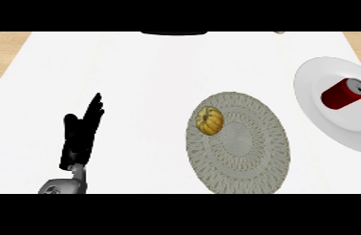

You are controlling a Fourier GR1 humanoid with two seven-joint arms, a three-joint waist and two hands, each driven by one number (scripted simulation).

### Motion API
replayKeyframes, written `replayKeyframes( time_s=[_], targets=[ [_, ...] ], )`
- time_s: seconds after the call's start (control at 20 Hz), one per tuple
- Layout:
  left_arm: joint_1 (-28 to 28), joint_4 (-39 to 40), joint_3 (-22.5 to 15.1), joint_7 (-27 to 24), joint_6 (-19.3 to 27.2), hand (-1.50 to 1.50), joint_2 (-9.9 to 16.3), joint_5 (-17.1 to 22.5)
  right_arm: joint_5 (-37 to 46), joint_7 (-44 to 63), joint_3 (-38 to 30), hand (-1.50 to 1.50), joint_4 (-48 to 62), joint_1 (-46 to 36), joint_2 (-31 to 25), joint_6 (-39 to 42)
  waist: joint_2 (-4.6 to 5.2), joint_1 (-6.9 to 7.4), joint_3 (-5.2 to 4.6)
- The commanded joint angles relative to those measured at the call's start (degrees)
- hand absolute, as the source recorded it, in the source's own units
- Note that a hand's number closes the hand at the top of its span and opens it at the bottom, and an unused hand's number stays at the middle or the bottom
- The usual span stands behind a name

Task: Pick the can from the placemat and place it in the plate

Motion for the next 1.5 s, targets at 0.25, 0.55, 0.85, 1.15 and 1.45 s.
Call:
replayKeyframes(
  time_s=[0.25,0.55,0.85,1.15,1.45],
  targets=[
    [-0.5,2.1,1.1,-1.6,0.5,0.0,0.1,-0.5,-0.7,-2.4,-0.4,-1.5,1.5,3.2,-3.5,1.3,0.15,-0.06,0.05],
    [-1.5,2.1,1.2,-1.5,-1.1,0.0,0.7,0.5,-1.6,-1.3,-1.7,-1.5,2.5,3.1,-4.5,-2.1,0.57,0.73,0.22],
    [1.1,-1.5,1.2,0.0,-1.9,0.0,1.3,1.1,-2.9,-3.9,-2.9,-1.5,2.4,6.0,-5.9,-1.3,0.2,0.49,0.18],
    [0.0,-0.3,2.3,-0.9,-2.9,0.0,1.9,2.1,-4.1,-1.7,-4.4,-1.5,3.4,6.6,-6.1,-5.0,0.41,0.84,0.27],
    [0.8,-0.2,0.8,-0.4,-1.5,0.0,0.6,0.4,-3.7,-2.6,-4.0,-1.5,3.2,8.5,-5.8,-6.6,0.4,0.82,0.3]
  ],
)
